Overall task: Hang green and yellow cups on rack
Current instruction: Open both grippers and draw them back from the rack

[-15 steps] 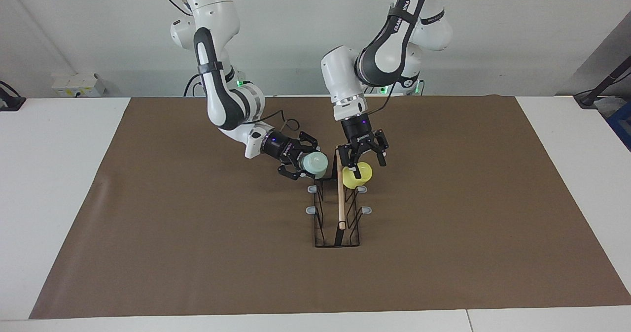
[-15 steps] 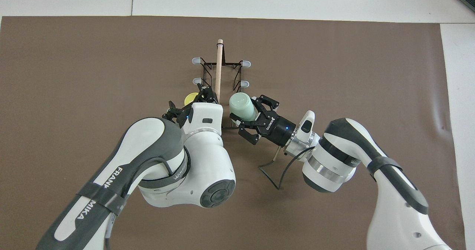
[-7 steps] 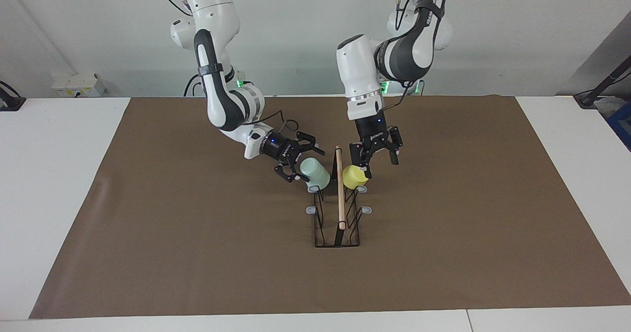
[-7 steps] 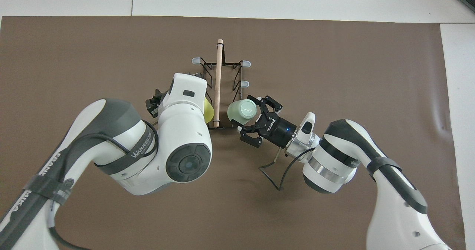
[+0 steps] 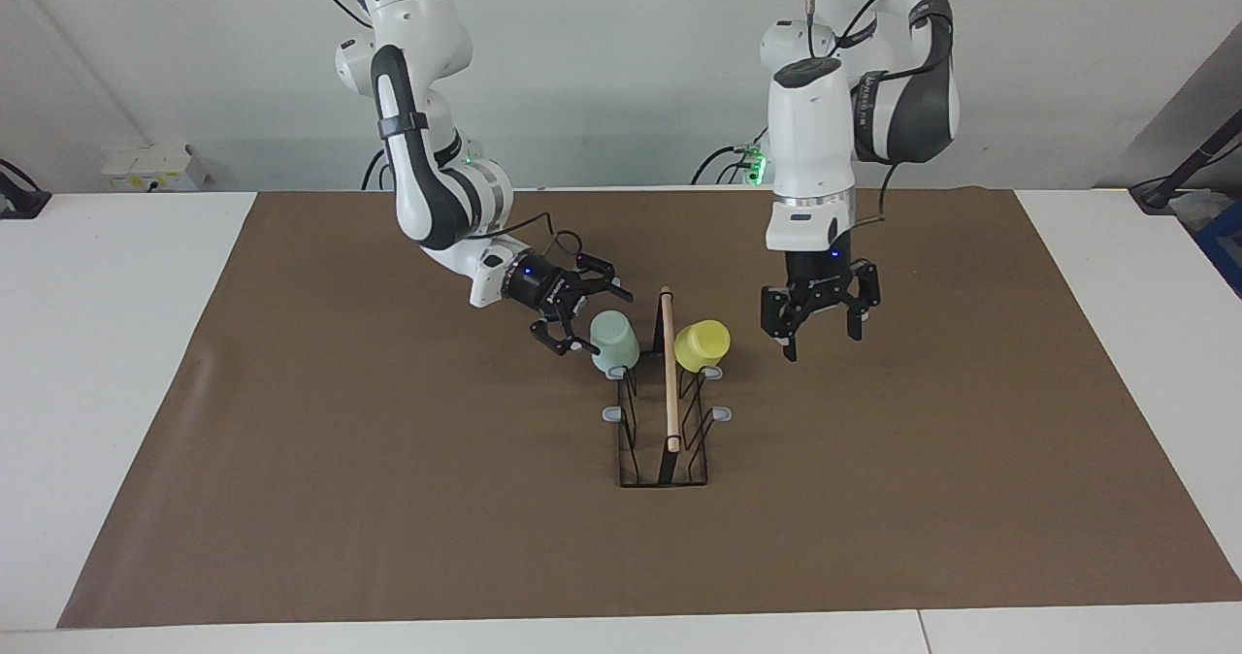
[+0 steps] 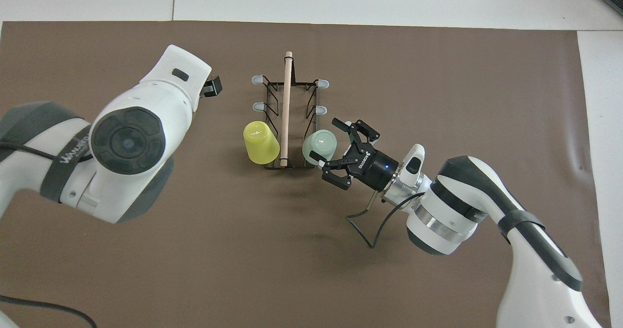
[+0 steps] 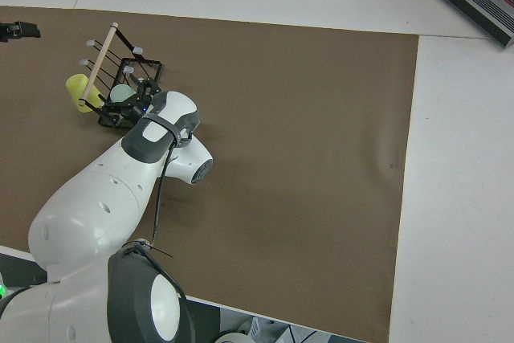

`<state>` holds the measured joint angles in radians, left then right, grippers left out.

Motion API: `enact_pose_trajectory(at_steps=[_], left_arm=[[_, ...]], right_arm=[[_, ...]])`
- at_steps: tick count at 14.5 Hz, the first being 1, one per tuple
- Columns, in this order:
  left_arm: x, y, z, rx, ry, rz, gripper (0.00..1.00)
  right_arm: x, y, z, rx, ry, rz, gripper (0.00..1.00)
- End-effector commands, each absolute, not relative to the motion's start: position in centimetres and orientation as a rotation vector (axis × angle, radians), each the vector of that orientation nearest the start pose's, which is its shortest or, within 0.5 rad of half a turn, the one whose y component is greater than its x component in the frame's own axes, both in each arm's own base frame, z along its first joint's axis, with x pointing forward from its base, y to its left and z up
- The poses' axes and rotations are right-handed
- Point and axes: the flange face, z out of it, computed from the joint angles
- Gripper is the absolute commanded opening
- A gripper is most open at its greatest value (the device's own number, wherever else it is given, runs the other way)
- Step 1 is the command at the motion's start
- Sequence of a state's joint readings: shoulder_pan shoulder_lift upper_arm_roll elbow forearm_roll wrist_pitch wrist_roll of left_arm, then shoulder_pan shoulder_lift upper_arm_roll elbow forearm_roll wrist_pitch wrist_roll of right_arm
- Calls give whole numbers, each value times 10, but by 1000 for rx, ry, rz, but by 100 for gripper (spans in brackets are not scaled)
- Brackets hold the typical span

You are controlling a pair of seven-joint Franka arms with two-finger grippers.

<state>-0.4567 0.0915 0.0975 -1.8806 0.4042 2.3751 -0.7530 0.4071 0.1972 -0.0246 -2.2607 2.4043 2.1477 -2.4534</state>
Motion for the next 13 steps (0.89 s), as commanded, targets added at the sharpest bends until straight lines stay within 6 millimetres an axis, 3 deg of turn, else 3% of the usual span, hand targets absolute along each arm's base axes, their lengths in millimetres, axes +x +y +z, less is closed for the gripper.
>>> enact_pose_trajectory(at_steps=[1,8,10,13], left_arm=[[579,-179,523,-2979,-127,-704,100],[586,-56,543,-3082,-49,-481,100],[586,-30,554,-3075,51,-395,100],[583,-10,568,-3142,92,-310,100]], right_arm=[[505,193,314,-1752,-757,-1473,100],[549,57,345,-1871,-1297,-1434,100],[560,17,356,-1909,-1452,-1355,100],[568,-31,357,-1989,-1606,-1202,100]])
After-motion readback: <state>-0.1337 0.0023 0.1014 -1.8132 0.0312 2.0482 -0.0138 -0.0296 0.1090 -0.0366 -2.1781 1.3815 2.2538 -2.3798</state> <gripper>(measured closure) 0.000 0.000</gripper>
